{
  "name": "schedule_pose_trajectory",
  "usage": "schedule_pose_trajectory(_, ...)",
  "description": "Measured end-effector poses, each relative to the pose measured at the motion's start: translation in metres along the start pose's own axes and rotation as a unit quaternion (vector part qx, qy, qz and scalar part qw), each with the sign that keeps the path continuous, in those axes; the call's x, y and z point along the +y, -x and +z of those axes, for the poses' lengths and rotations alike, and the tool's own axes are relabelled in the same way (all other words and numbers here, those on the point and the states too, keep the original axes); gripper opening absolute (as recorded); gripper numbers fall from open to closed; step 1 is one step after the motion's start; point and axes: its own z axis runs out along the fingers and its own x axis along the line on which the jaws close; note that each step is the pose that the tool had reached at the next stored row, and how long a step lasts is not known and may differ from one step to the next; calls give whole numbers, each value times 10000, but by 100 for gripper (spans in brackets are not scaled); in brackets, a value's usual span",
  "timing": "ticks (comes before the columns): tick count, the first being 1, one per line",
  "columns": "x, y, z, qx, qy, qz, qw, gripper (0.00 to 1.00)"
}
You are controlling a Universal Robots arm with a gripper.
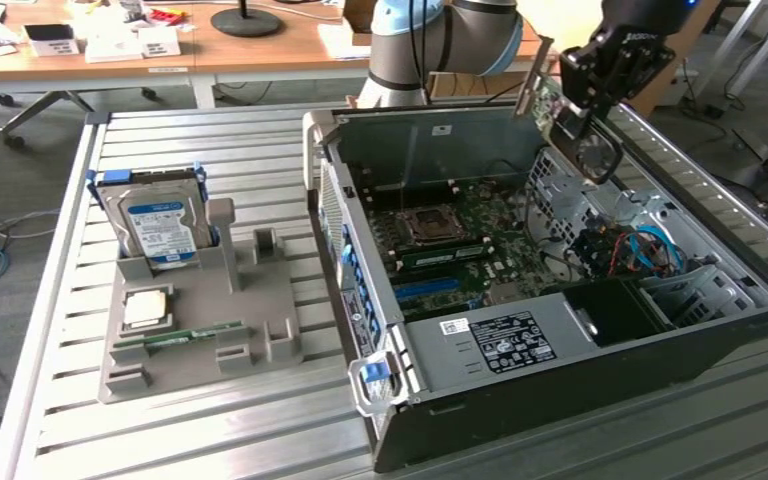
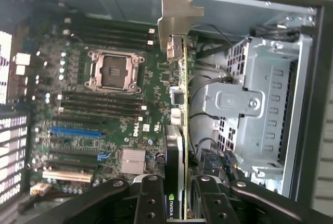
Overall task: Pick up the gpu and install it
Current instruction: 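Insert the gpu into the slot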
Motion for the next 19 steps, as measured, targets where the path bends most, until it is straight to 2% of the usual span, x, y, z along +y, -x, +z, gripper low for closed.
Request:
schedule_pose_trajectory(5,0,0,3,21,11,-453,9990,27)
schedule_pose_trajectory(10,0,0,6,42,22,-906,9959,27)
schedule_pose_trajectory(15,0,0,8,63,34,-1352,9908,27)
schedule_pose_trajectory(19,0,0,10,79,42,-1713,9852,27)
